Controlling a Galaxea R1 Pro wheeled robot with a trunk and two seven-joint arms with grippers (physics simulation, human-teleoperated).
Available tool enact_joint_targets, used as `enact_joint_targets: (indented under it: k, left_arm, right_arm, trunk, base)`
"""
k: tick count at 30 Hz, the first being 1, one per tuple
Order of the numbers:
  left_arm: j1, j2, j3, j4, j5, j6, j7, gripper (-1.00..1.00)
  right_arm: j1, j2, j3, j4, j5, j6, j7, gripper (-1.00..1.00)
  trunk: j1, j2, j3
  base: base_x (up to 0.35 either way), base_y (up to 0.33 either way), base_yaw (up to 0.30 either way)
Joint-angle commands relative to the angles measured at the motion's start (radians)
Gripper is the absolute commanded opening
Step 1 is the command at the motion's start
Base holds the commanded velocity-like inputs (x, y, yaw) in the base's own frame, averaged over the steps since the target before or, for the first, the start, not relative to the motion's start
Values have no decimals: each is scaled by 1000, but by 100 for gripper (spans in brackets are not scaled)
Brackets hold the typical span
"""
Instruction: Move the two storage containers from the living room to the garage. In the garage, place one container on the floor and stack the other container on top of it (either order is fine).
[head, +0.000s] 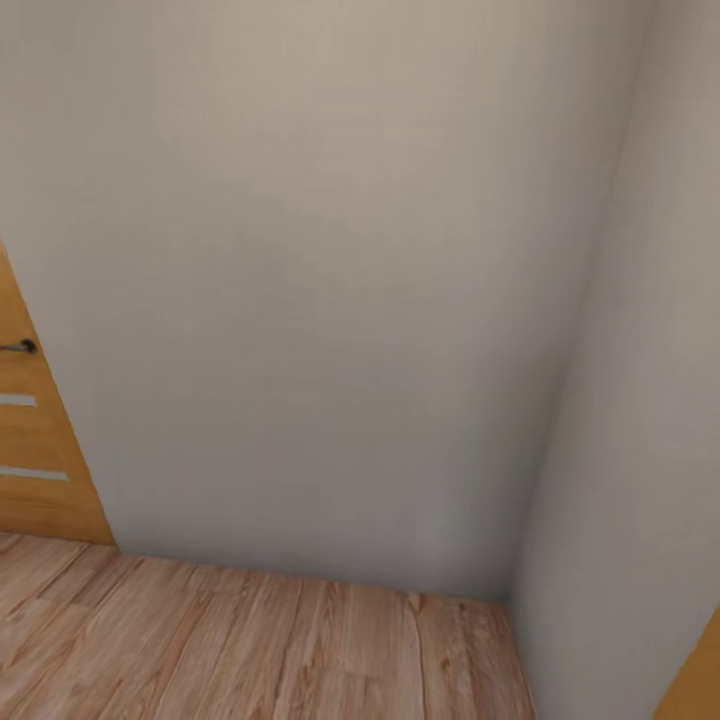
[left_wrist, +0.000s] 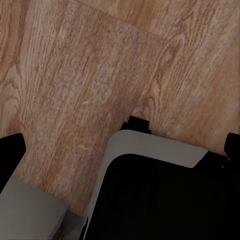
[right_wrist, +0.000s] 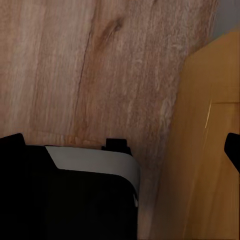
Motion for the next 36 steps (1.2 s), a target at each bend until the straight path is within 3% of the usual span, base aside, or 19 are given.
enact_joint_targets:
  k: [1, 12, 36]
  left_arm:
    - [-1, 0, 4, 1, 4, -4, 2, 100]
    - [-1, 0, 4, 1, 6, -4, 2, 100]
    - [-1, 0, 4, 1, 8, -4, 3, 100]
  right_arm:
    - [-1, 0, 1, 3, 7, -5, -6, 100]
    - [-1, 2, 1, 3, 7, -6, -6, 100]
    - [-1, 6, -2, 3, 6, -5, -9, 100]
  trunk:
    - [1, -1, -1]
    - [1, -1, -1]
    - [1, -1, -1]
  base:
    - [321, 0, 238]
    - [265, 0, 264]
    - [123, 0, 269]
